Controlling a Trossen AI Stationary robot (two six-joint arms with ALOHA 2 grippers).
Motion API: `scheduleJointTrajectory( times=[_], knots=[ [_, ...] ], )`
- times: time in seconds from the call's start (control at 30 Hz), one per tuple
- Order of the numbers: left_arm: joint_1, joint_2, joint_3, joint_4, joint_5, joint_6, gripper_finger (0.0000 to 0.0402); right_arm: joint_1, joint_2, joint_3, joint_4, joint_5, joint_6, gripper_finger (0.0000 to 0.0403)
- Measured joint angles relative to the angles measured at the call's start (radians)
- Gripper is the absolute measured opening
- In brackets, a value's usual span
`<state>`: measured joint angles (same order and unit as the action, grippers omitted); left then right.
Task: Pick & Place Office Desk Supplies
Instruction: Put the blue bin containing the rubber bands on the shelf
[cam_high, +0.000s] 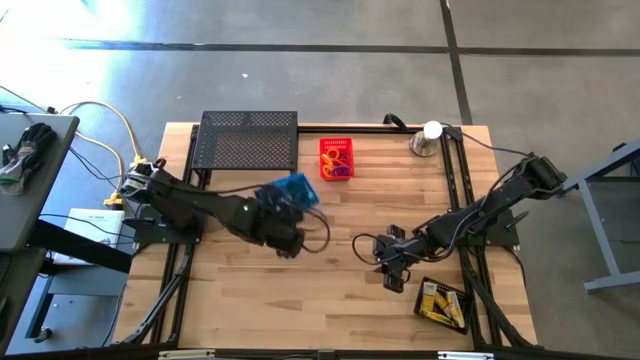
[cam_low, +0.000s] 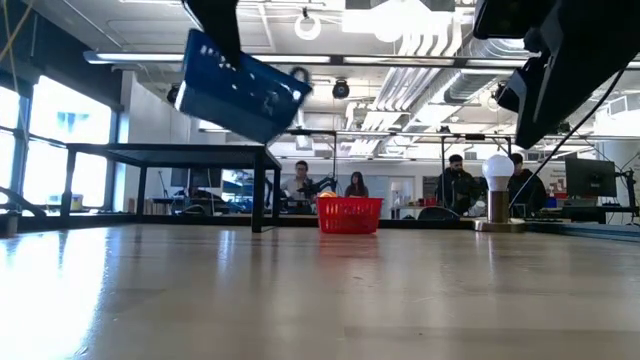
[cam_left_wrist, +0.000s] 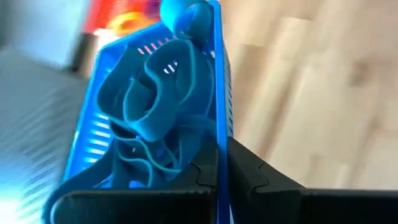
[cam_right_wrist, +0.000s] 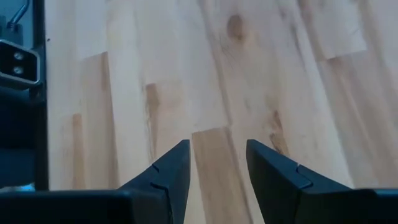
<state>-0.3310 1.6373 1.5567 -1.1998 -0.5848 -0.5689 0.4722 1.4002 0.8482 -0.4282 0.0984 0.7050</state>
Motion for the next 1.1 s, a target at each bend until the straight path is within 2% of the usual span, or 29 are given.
scheduleJointTrajectory(
  times=[0.17,0.37,0.5,0.7,0.9,1.1],
  knots=[
    [0.044,-0.042,0.072,-0.233,-0.084,-0.174,0.0002,0.0,0.0,0.0,-0.001,0.058,-0.015,0.0144],
    [0.149,-0.155,0.072,-0.376,-0.141,-0.334,0.0002,0.0,0.0,0.0,-0.002,0.098,-0.029,0.0144],
    [0.257,-0.229,0.069,-0.372,-0.179,-0.345,0.0002,0.0,0.0,0.0,-0.002,0.134,-0.053,0.0144],
    [0.462,-0.282,0.028,-0.371,-0.183,-0.299,0.0002,0.0,0.0,0.0,-0.003,0.163,-0.055,0.0144],
    [0.621,-0.32,-0.116,-0.37,-0.163,-0.298,0.0002,0.0,0.0,0.0,-0.012,0.164,-0.055,0.0144],
    [0.706,-0.371,-0.265,-0.282,-0.144,-0.296,0.0003,-0.003,0.0,0.0,-0.025,0.166,-0.055,0.0144]
  ],
)
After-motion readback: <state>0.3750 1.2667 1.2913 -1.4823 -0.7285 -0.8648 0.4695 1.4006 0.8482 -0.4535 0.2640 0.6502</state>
